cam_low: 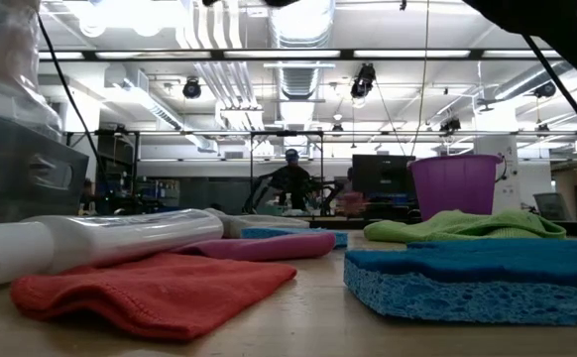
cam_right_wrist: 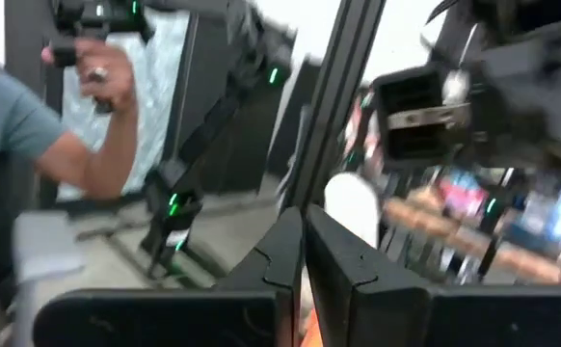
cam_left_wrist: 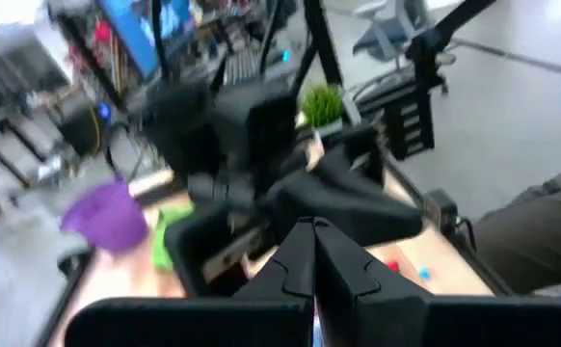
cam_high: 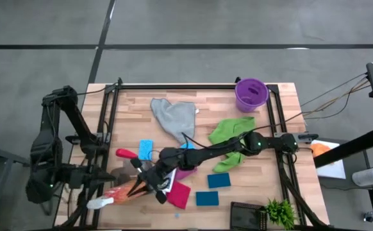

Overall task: Pick & Place Kitchen Items
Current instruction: Put the white plastic restorer bottle into the gray bin

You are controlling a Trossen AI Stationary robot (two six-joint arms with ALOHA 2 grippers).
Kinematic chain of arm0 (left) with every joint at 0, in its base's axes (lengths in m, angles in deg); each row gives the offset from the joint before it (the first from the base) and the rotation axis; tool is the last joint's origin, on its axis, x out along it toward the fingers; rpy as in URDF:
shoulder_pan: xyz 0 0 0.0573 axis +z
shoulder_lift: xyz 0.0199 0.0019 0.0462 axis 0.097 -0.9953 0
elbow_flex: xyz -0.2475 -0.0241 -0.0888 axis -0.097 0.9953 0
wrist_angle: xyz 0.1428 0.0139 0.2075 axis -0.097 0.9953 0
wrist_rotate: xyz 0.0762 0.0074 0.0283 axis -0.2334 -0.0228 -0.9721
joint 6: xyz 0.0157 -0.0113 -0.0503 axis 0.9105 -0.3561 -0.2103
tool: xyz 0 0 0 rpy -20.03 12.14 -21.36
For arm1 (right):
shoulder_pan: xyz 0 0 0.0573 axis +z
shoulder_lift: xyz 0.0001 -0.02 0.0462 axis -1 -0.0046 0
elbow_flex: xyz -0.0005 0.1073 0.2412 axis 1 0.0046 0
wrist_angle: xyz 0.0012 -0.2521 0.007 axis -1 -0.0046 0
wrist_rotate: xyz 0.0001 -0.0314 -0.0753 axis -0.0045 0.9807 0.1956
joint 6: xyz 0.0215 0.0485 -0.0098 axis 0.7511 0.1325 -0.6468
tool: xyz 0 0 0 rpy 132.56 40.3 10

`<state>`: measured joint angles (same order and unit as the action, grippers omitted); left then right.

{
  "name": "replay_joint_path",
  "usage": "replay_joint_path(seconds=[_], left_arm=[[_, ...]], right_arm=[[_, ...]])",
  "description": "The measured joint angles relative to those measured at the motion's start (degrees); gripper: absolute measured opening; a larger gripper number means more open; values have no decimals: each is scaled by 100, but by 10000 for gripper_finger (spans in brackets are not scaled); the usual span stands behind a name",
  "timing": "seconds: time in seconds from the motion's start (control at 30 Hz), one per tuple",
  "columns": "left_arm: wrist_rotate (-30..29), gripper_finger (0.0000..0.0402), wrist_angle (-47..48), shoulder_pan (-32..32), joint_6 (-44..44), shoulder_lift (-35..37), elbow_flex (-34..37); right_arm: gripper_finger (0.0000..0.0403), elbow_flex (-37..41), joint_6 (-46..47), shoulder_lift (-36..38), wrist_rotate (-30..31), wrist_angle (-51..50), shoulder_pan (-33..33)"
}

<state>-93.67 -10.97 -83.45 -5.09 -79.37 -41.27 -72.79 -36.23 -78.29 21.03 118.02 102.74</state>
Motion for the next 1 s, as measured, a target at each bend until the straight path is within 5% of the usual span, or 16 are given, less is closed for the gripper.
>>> replay_joint_path(seconds=[0.17, 0.4, 0.7, 1.0], left_arm=[[694, 0, -369, -66, 618, 1, -516], [3080, 0, 109, -83, -393, -92, -1155], [3148, 54, 731, -83, -1088, -656, -1254], [2931, 166, 945, -81, -1694, -1152, -1505]], right_arm=[[18, 731, 109, 79, -39, 1545, -139], [18, 2287, 300, 672, -59, 2628, -266], [18, 4778, -399, 2750, 62, 1932, -188], [18, 6760, -783, 4821, 1500, 1104, 66]])
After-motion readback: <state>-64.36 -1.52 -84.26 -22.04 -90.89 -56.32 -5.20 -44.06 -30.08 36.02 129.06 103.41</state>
